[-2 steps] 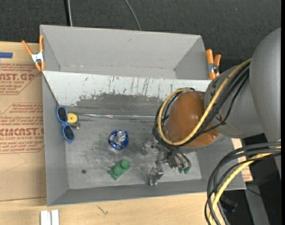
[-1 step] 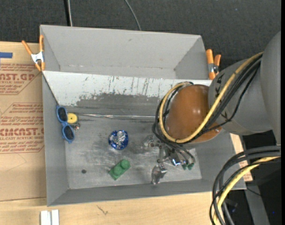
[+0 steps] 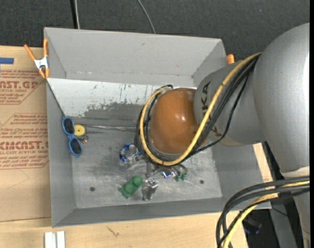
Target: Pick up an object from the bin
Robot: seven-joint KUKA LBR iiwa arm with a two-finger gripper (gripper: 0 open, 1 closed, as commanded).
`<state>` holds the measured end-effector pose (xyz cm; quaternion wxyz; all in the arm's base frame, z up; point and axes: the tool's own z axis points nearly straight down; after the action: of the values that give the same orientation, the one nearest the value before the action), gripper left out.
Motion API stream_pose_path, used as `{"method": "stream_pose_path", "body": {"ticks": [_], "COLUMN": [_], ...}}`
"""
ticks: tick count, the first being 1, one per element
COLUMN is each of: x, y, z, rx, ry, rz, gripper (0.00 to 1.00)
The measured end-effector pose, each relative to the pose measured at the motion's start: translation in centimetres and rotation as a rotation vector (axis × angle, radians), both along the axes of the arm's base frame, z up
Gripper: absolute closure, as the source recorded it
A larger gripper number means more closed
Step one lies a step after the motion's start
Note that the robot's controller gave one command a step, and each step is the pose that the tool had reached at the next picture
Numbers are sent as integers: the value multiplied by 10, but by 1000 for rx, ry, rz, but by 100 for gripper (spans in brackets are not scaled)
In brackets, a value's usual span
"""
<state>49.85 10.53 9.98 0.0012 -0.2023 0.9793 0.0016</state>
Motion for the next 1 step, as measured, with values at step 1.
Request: {"method": "stream_pose_path", "body": {"ticks": [1], "x": [-1], "y": [-1], "z": [-27], "rx": [0], "ry": [-10], "rz": [83], "gripper": [0]}}
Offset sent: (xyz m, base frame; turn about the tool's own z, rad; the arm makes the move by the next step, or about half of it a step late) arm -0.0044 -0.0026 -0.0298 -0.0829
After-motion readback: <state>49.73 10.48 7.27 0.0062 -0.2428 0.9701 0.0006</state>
